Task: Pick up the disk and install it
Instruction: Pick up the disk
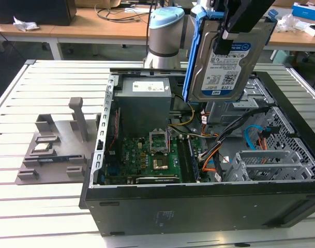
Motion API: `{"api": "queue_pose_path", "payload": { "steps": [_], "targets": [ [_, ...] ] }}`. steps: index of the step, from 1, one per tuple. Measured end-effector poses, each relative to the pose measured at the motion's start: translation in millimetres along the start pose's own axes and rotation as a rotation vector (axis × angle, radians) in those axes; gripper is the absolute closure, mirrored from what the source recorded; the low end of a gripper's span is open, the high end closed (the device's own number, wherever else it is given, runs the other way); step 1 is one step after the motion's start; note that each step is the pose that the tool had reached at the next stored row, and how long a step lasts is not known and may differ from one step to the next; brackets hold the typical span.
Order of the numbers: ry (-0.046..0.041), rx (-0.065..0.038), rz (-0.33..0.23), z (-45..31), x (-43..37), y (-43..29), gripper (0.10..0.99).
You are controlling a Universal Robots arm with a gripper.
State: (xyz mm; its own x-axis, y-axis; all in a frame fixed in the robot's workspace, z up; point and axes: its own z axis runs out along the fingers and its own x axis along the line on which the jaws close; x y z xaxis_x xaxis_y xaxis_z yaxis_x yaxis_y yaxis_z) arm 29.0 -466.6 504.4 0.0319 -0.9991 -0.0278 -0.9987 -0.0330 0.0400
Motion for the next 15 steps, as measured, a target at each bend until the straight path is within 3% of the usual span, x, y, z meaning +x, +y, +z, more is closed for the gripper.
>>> {"api": "queue_pose_path", "payload": {
  "steps": [15],
  "targets": [
    [0.0000, 0.000, 0.000, 0.3, 23.5, 0.7, 0.718]
  ]
}}
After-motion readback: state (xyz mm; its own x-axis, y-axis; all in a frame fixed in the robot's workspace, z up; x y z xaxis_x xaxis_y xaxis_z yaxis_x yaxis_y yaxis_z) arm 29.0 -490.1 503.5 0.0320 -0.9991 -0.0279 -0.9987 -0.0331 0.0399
